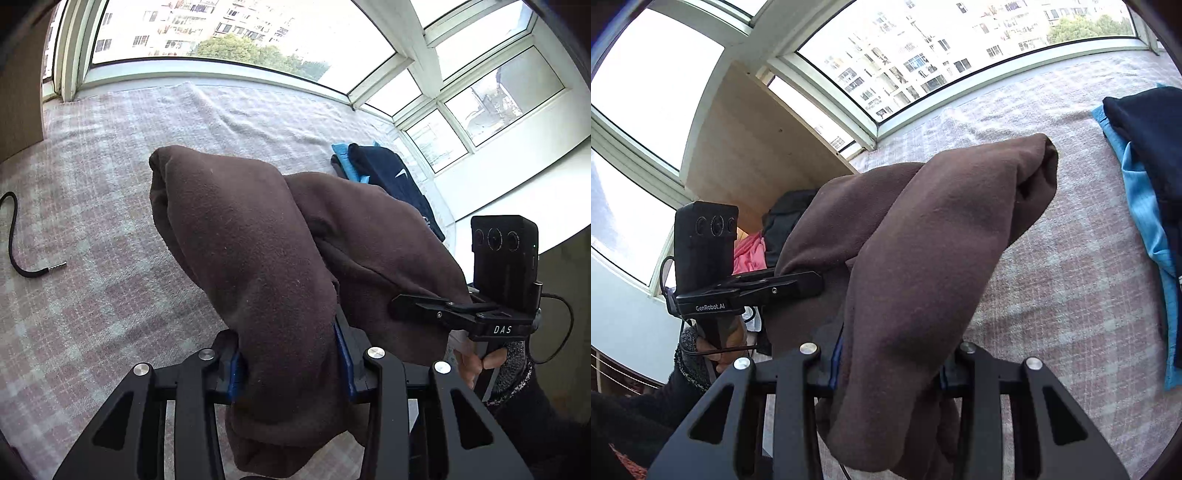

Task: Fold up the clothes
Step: 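Lift and carry the fleece bundle onto the navy and blue clothes stack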

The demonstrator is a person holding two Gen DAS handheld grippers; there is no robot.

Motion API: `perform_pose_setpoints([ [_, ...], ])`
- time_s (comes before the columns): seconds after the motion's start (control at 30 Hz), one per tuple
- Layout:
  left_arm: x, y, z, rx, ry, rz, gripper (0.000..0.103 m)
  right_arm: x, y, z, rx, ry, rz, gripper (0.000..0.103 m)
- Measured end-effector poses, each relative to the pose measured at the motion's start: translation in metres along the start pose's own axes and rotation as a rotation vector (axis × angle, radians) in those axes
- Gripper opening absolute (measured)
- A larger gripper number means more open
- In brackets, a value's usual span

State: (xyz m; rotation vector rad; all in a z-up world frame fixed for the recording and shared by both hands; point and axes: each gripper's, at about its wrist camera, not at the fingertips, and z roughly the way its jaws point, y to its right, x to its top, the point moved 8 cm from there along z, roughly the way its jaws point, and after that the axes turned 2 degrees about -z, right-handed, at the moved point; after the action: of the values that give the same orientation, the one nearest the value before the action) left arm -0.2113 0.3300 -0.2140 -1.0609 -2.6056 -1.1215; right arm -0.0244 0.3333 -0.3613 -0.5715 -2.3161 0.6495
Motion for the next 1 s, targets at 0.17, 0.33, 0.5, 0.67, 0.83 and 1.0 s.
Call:
perform_pose_setpoints([
  [0.17,0.01,0.059,-0.008,-0.044,0.035,0.081,0.037,0.0,0.002,-0.05,-0.065,0.038,-0.049,0.035],
  [0.33,0.021,0.125,0.018,-0.031,0.047,0.165,0.037,0.007,0.039,-0.098,-0.117,0.042,-0.07,0.035],
  [0.5,0.036,0.185,0.063,-0.013,0.069,0.201,0.037,0.029,0.102,-0.144,-0.161,-0.002,-0.118,0.035],
  [0.67,0.06,0.233,0.122,0.003,0.092,0.161,0.037,0.062,0.171,-0.177,-0.212,-0.077,-0.175,0.035],
  [0.83,0.087,0.265,0.175,0.027,0.116,0.103,0.038,0.095,0.228,-0.184,-0.249,-0.145,-0.248,0.035],
  [1.0,0.104,0.268,0.21,0.072,0.147,0.079,0.037,0.103,0.302,-0.18,-0.287,-0.236,-0.287,0.035],
])
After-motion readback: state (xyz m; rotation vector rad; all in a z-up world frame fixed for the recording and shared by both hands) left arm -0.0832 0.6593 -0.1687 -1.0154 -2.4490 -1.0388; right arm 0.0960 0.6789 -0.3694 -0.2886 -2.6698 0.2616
